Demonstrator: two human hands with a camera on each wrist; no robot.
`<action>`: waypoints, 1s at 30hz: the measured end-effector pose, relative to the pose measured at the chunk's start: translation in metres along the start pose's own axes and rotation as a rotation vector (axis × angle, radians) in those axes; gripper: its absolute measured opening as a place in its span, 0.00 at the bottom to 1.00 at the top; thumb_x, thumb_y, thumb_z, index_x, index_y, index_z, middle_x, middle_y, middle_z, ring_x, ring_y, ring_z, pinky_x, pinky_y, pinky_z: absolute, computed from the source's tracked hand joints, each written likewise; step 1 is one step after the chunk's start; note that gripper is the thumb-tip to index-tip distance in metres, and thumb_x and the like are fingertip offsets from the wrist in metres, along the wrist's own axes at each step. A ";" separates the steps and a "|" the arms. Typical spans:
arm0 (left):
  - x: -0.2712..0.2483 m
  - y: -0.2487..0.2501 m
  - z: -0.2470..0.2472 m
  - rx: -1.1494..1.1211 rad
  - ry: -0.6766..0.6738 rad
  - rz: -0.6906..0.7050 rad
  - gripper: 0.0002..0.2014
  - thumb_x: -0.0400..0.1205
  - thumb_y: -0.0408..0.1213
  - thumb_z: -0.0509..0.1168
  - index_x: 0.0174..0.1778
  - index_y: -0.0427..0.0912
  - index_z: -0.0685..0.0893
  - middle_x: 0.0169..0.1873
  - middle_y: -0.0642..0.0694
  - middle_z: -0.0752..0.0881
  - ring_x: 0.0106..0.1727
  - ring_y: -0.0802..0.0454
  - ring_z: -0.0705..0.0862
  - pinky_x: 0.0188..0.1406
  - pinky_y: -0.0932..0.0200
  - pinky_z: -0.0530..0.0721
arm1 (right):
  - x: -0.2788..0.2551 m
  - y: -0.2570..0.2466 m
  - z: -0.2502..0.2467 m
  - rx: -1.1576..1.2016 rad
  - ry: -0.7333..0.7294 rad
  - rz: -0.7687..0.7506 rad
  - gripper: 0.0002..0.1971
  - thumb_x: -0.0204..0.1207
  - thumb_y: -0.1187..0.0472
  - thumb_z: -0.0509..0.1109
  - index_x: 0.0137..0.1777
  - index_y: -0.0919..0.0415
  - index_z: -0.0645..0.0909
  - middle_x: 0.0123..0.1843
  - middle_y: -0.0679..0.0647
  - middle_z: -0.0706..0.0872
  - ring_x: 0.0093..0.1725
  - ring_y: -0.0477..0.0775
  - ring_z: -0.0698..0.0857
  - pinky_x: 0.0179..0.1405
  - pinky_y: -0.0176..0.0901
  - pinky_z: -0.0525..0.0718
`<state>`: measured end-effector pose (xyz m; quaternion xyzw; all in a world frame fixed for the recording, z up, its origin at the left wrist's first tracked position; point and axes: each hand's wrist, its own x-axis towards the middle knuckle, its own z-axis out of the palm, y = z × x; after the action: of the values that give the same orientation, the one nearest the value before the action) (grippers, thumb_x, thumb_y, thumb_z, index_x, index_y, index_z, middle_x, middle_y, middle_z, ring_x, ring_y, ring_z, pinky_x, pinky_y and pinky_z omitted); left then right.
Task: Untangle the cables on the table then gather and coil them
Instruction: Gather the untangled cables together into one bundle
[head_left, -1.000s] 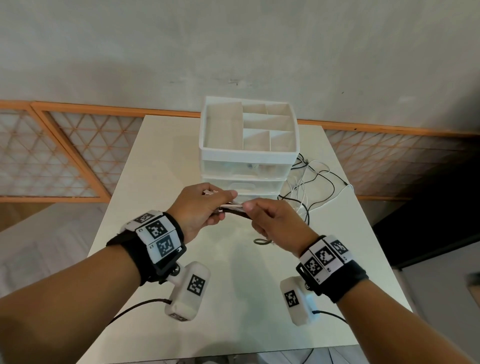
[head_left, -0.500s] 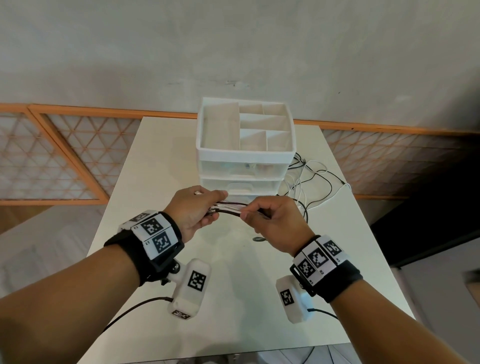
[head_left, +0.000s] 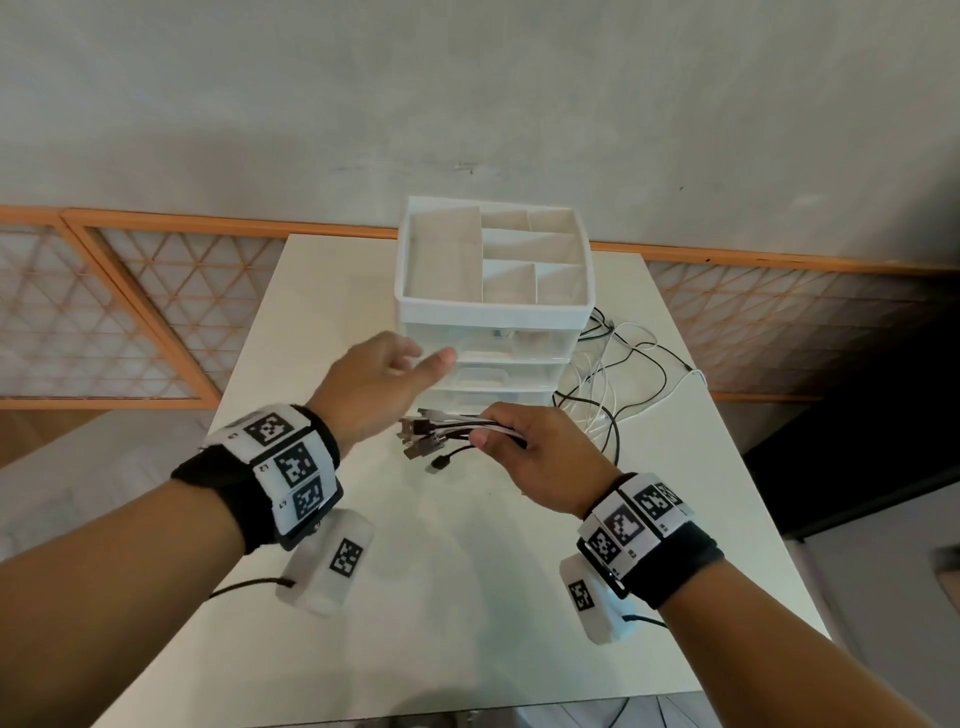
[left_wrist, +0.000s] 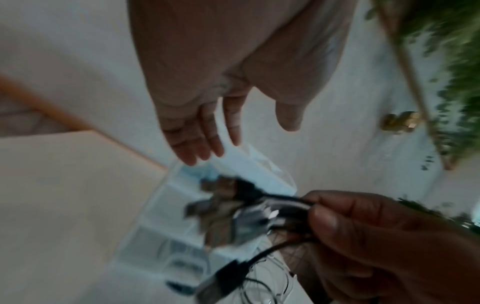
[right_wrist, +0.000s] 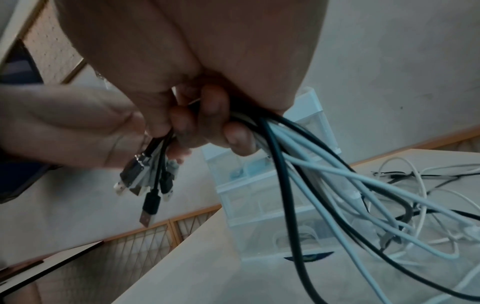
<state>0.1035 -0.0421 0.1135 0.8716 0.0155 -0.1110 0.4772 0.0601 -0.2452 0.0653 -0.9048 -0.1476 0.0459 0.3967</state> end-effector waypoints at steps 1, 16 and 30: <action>-0.001 0.008 -0.001 0.024 -0.005 0.115 0.24 0.80 0.65 0.63 0.60 0.51 0.84 0.55 0.55 0.87 0.58 0.55 0.84 0.62 0.51 0.81 | 0.001 -0.003 0.001 -0.011 -0.009 -0.015 0.09 0.82 0.44 0.65 0.40 0.40 0.78 0.30 0.45 0.81 0.31 0.48 0.80 0.40 0.56 0.86; -0.005 0.028 0.021 0.413 -0.251 0.251 0.30 0.85 0.62 0.54 0.34 0.40 0.83 0.22 0.51 0.76 0.23 0.55 0.74 0.28 0.59 0.71 | 0.003 0.019 -0.038 0.006 0.073 0.218 0.13 0.61 0.52 0.88 0.33 0.47 0.84 0.29 0.42 0.80 0.28 0.41 0.76 0.32 0.31 0.73; 0.008 0.050 -0.008 -0.407 -0.149 0.136 0.13 0.89 0.44 0.60 0.41 0.40 0.75 0.17 0.56 0.65 0.19 0.55 0.61 0.17 0.61 0.62 | -0.009 0.084 -0.018 -0.332 -0.119 0.515 0.23 0.85 0.40 0.58 0.48 0.53 0.89 0.45 0.54 0.89 0.52 0.60 0.88 0.55 0.47 0.83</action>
<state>0.1199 -0.0632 0.1578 0.7459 -0.0567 -0.1374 0.6492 0.0747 -0.3140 0.0158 -0.9606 0.0580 0.1733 0.2093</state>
